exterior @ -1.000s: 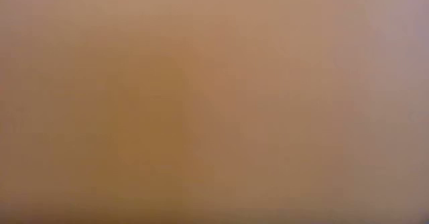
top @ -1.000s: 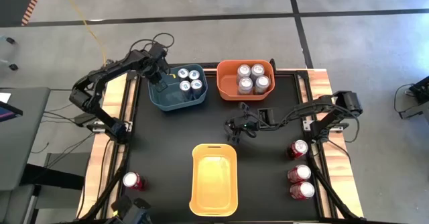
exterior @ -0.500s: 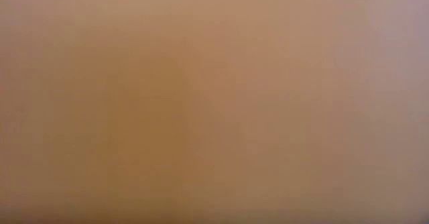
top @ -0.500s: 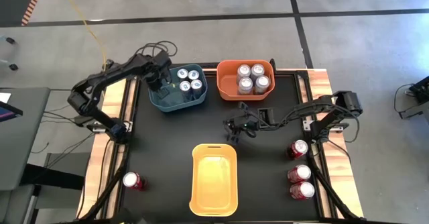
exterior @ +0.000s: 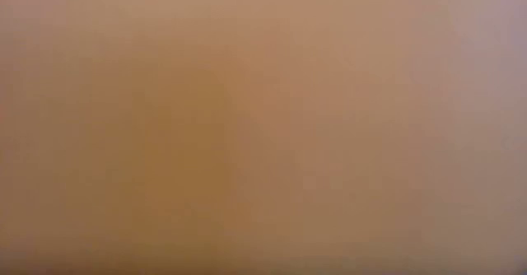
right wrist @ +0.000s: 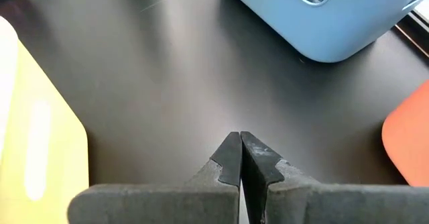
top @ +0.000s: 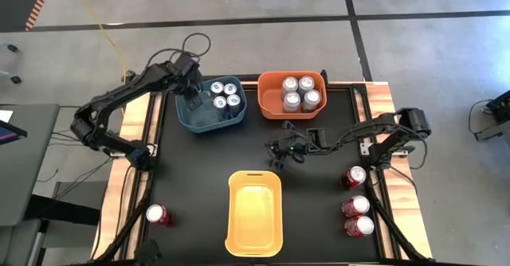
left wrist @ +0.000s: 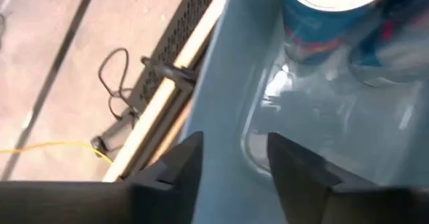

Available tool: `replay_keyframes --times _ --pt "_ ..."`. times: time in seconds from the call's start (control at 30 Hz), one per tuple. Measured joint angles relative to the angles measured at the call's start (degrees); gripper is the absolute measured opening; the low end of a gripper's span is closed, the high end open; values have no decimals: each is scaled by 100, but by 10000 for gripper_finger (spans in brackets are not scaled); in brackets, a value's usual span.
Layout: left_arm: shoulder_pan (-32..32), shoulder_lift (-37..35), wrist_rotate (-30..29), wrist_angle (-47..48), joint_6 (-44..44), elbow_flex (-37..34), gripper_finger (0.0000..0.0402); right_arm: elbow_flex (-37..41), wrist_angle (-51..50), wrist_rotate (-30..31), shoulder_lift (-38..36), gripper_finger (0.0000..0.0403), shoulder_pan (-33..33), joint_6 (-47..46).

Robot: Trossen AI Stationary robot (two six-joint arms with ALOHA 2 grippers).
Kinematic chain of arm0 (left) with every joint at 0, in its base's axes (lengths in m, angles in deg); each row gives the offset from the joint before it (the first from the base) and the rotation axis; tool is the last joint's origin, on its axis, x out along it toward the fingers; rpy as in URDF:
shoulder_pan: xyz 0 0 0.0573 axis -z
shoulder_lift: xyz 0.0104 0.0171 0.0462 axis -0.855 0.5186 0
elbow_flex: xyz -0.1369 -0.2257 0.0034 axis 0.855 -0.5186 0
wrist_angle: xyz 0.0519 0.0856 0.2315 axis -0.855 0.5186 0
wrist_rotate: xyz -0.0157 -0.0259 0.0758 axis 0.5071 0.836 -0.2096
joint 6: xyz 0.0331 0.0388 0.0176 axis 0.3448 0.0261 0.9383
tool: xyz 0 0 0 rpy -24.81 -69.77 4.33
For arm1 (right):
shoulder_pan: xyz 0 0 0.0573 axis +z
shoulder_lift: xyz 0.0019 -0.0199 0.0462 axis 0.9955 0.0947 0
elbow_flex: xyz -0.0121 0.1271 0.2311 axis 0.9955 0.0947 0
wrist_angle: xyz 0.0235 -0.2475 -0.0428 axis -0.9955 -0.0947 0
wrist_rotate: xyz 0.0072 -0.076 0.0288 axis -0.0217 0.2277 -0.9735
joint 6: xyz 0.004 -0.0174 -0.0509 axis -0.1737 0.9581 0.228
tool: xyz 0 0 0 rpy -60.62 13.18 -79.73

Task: Sort soda cans
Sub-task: Adjust the blue bin

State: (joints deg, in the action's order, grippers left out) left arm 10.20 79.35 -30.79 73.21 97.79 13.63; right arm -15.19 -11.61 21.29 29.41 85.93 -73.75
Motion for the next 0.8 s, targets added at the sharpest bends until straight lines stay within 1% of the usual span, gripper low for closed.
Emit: replay_keyframes --times 0.07,0.13,0.23,0.33,0.47,0.6,0.7,0.8 --pt "-80 147 -30 -118 204 2 194 0 -4 0 0 24 0 0" --pt "-166 304 -89 -192 410 2 211 0 -28 0 0 24 13 -2" --pt "-350 512 -190 -198 671 2 216 0 -117 0 0 24 13 -11" --pt "-547 670 -315 -217 838 2 205 2 -174 0 0 24 13 -11" --pt "-760 807 -337 -203 925 2 170 2 -172 0 0 24 0 -9" --pt "-807 812 -224 41 870 2 112 2 -171 0 0 24 -8 -3" --pt "-771 813 -184 333 591 2 64 2 -173 0 0 24 -9 7" --pt "-716 790 44 639 188 24 31 2 -172 0 0 24 -11 7"
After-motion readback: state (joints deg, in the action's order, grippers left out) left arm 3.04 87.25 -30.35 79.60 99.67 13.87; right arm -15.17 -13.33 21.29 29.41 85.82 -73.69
